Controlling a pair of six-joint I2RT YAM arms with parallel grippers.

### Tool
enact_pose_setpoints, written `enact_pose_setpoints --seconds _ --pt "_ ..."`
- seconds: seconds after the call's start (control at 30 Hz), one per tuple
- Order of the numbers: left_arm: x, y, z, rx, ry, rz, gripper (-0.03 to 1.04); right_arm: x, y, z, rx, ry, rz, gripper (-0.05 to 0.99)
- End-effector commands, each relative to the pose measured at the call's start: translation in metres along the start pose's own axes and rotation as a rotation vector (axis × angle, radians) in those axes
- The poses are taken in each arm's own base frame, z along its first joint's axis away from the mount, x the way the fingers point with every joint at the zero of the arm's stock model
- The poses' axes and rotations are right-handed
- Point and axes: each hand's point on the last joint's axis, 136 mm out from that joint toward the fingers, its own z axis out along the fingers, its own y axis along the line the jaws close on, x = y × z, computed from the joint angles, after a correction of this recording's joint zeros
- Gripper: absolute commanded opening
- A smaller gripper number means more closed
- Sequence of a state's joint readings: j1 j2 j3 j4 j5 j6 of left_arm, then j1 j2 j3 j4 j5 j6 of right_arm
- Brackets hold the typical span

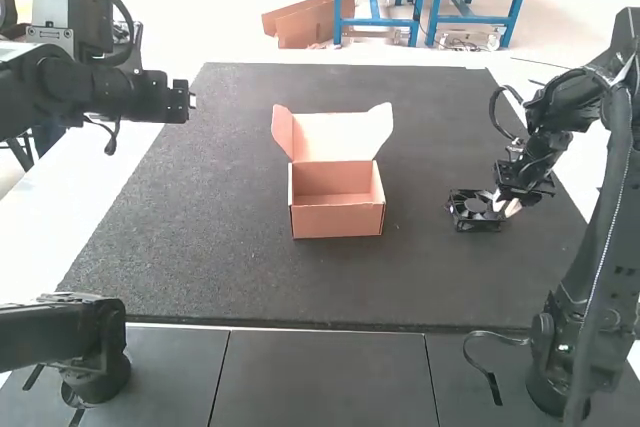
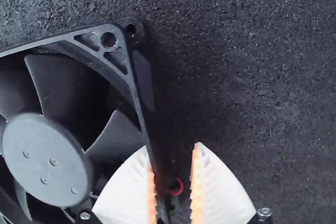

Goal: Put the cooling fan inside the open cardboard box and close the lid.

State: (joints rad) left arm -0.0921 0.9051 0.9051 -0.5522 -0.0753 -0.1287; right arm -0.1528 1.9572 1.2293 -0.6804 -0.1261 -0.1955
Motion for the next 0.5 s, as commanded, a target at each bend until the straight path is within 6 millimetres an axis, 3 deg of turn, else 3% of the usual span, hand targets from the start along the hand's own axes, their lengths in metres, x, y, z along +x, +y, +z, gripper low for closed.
enact_pose_setpoints --seconds 0.0,0.07,0.33,0.47 --pt "-0.025 -0.003 -0.011 0.01 -0.063 -0.01 0.97 -0.001 -0.004 0.001 -0.003 -0.001 0.007 0.05" --pt "-0.026 -0.003 -0.012 0.01 -0.063 -0.01 0.97 -0.001 -0.001 0.002 -0.021 0.001 0.006 -0.01" --pt "-0.025 -0.003 -0.012 0.009 -0.055 -0.008 0.97 0.001 0.012 -0.002 -0.096 0.0 0.005 -0.01" --pt "-0.024 -0.002 -0.013 0.009 -0.053 -0.006 0.97 -0.014 0.018 -0.028 -0.115 -0.082 -0.007 -0.01"
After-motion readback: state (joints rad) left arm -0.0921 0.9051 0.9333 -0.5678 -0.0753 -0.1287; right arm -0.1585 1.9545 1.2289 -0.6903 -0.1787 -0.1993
